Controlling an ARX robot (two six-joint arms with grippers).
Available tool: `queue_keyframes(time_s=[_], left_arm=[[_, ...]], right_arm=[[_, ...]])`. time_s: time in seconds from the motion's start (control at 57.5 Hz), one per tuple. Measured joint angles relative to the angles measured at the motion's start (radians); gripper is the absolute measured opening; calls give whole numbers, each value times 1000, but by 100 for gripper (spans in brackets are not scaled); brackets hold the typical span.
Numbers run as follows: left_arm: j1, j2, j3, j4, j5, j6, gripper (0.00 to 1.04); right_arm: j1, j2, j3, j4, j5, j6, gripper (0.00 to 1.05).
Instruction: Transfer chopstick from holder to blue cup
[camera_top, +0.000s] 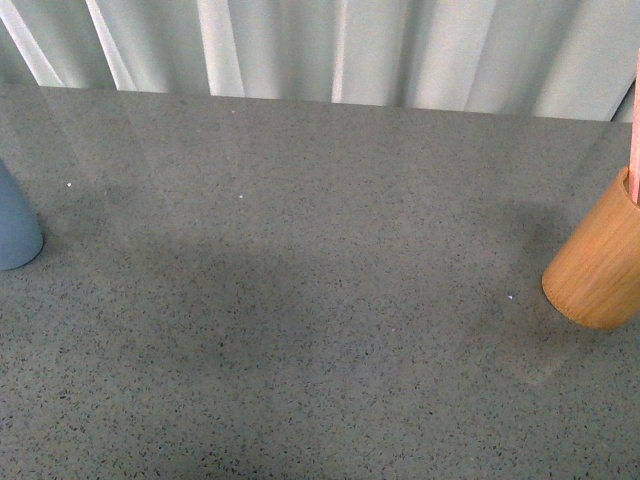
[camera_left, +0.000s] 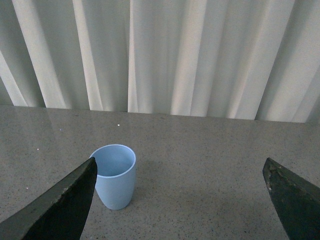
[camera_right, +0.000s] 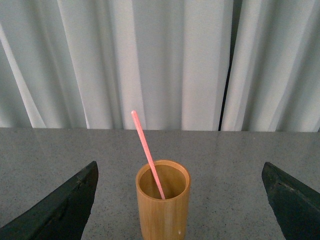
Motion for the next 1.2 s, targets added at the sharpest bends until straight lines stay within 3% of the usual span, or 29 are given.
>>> queue_keyframes(time_s=[1.201], left_arm=[[0,0,0,0,0,0,98]], right_arm=[[0,0,0,0,0,0,95]])
